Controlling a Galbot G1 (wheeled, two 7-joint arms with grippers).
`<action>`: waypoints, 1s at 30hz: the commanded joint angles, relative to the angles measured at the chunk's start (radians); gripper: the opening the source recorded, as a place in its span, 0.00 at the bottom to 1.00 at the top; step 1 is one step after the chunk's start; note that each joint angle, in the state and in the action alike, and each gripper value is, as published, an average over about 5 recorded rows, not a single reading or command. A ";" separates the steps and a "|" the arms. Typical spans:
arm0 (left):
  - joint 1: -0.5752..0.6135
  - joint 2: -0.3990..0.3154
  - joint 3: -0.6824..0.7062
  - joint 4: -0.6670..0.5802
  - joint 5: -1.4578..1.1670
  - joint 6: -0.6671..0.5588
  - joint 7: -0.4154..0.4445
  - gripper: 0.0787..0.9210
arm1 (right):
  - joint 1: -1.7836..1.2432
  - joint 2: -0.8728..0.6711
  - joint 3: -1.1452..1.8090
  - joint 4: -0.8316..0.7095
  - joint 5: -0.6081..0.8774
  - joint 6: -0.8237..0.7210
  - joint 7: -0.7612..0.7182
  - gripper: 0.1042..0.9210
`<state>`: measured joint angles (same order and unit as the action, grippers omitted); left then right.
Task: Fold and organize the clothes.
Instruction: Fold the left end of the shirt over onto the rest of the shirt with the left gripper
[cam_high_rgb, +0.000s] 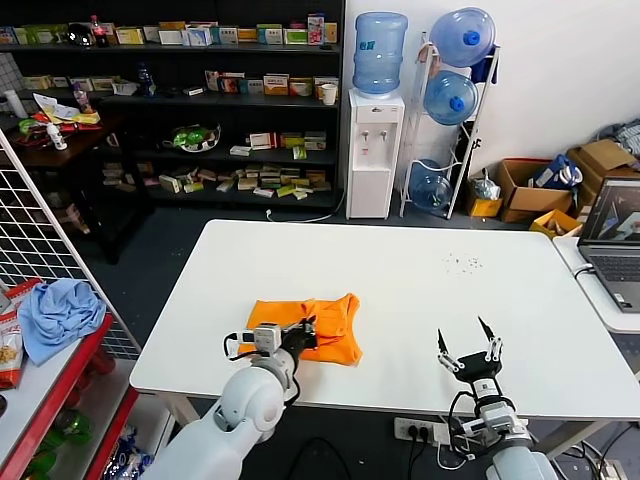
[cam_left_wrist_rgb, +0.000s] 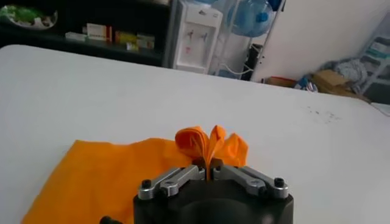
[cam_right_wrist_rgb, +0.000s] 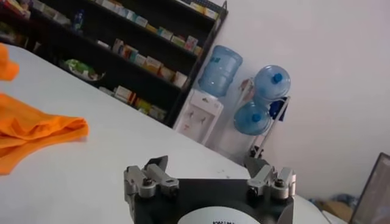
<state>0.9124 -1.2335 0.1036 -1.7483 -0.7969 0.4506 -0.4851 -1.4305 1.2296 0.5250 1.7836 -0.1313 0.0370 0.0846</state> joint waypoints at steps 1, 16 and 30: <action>-0.047 -0.130 0.053 0.060 0.013 -0.003 -0.027 0.06 | -0.007 0.015 0.003 -0.012 -0.018 0.011 0.003 0.88; -0.070 -0.139 0.052 0.107 0.003 -0.037 -0.005 0.13 | 0.007 0.033 -0.034 -0.018 -0.018 -0.019 0.000 0.88; -0.006 0.047 -0.065 -0.074 -0.072 -0.162 0.048 0.62 | 0.046 -0.005 -0.072 -0.018 0.041 -0.066 -0.007 0.88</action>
<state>0.8817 -1.3154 0.1142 -1.7276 -0.8387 0.3543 -0.4626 -1.3937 1.2399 0.4645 1.7646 -0.1218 -0.0134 0.0826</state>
